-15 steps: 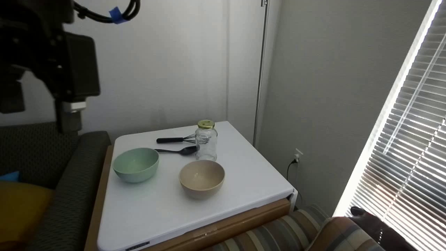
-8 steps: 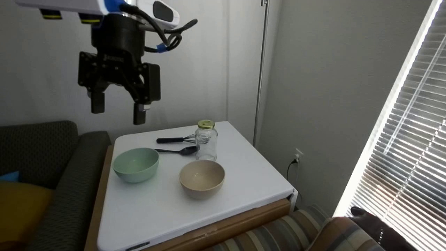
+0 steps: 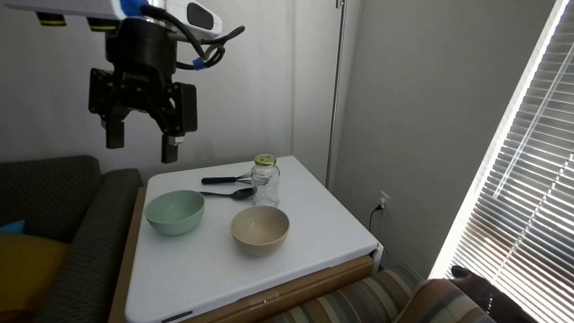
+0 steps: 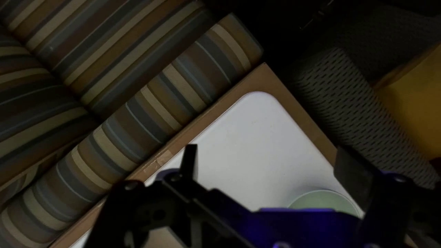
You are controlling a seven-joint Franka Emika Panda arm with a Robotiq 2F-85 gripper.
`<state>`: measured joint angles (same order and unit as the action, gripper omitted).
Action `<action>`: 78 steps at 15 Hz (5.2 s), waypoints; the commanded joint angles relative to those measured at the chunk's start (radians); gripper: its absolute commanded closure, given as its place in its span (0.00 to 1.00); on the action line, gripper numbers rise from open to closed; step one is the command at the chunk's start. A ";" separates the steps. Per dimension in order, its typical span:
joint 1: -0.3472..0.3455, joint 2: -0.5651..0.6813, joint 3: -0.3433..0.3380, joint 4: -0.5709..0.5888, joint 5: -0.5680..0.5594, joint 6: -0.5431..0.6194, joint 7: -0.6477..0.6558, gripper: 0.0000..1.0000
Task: Take the lid off the bottle and put it on the tray
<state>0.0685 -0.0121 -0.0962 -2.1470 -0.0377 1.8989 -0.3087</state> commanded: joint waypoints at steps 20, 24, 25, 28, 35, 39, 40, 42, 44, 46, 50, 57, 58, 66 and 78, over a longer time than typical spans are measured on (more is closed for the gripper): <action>0.003 0.882 0.068 0.903 -0.095 0.275 0.175 0.00; -0.001 1.016 0.093 1.112 -0.076 0.252 0.165 0.00; -0.005 1.041 0.101 1.154 -0.067 0.243 0.162 0.00; -0.012 1.106 0.117 1.251 -0.044 0.203 0.159 0.00; -0.006 1.225 0.131 1.398 -0.014 0.193 0.164 0.00; 0.003 1.259 0.126 1.462 -0.022 0.200 0.164 0.00; 0.004 1.258 0.122 1.464 -0.027 0.203 0.164 0.00; 0.006 1.260 0.114 1.474 -0.035 0.196 0.168 0.00; 0.006 1.253 0.107 1.474 -0.042 0.180 0.170 0.00; 0.004 1.243 0.105 1.468 -0.039 0.157 0.178 0.00; -0.009 1.239 0.113 1.468 -0.027 0.137 0.173 0.16; -0.014 1.226 0.118 1.456 -0.014 0.149 0.176 0.52; -0.009 1.219 0.115 1.450 -0.019 0.150 0.176 0.52; 0.037 1.117 0.061 1.391 -0.099 0.072 0.217 0.52; -0.010 0.851 0.188 0.982 0.148 -0.163 0.245 0.52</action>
<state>0.1006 0.9464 0.0501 -0.9693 0.0380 1.7548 -0.0466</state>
